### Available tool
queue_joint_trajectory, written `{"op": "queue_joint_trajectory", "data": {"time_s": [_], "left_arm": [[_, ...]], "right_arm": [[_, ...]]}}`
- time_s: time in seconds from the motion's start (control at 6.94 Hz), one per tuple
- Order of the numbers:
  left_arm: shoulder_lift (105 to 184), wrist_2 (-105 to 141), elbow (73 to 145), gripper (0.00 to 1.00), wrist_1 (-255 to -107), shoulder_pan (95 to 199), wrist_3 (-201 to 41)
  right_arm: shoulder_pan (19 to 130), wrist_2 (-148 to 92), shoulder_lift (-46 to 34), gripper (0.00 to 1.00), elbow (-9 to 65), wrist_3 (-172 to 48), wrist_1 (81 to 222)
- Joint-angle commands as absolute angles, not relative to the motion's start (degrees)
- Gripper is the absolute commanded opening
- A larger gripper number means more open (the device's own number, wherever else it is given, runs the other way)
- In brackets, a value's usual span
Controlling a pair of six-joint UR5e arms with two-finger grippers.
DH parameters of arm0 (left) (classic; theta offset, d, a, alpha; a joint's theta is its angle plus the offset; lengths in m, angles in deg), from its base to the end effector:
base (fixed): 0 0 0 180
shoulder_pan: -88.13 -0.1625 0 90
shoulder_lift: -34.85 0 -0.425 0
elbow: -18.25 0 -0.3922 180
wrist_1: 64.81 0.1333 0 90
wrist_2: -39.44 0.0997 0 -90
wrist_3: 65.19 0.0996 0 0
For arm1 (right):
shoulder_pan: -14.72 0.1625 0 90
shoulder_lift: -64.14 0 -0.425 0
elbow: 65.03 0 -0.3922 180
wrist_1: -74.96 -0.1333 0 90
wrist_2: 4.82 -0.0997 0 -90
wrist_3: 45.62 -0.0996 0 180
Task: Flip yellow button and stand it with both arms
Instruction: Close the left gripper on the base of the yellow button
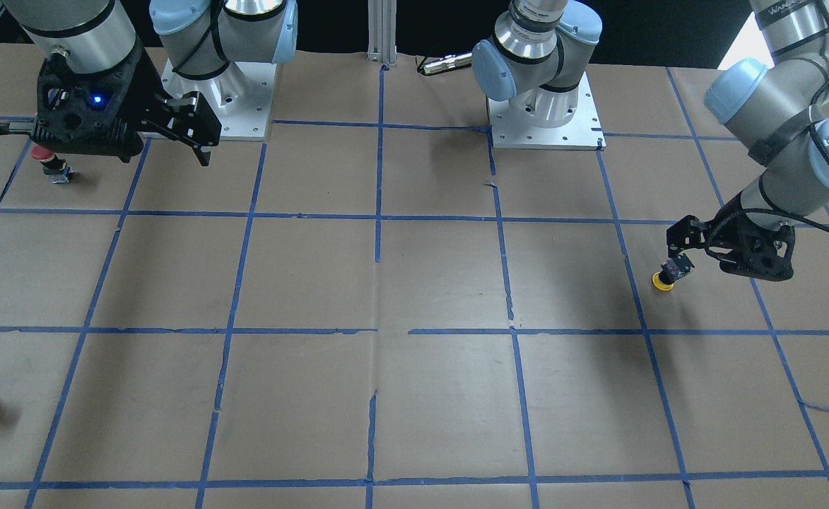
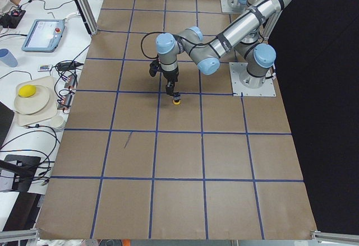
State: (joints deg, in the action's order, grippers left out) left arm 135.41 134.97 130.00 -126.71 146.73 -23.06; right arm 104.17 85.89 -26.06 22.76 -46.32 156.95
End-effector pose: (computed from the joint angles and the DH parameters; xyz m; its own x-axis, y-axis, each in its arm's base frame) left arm 0.1557 -0.4925 0.2645 -0.9814 0.1909 -0.0220 0.1870 0.9751 0.1189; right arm 0.1275 -0.4811 0.4951 -0.9997 0.0205 0.0135 0.0218 0.9950 0.0974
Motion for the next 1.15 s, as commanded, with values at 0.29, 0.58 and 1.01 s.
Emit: {"op": "queue_joint_trajectory", "data": {"time_s": [0.29,0.58,1.01], "left_arm": [[139.08,135.24,134.62,0.87,-120.71,145.35,-23.79],[139.0,135.33,135.14,0.5,-121.23,145.26,-23.79],[137.42,134.98,134.01,0.1,-123.85,145.87,-24.32]], "right_arm": [[104.1,85.97,-26.12,1.0,22.77,-46.32,157.4],[104.01,85.97,-26.12,1.0,22.68,-46.32,157.41],[104.02,85.97,-26.3,1.0,22.77,-46.32,157.58]]}}
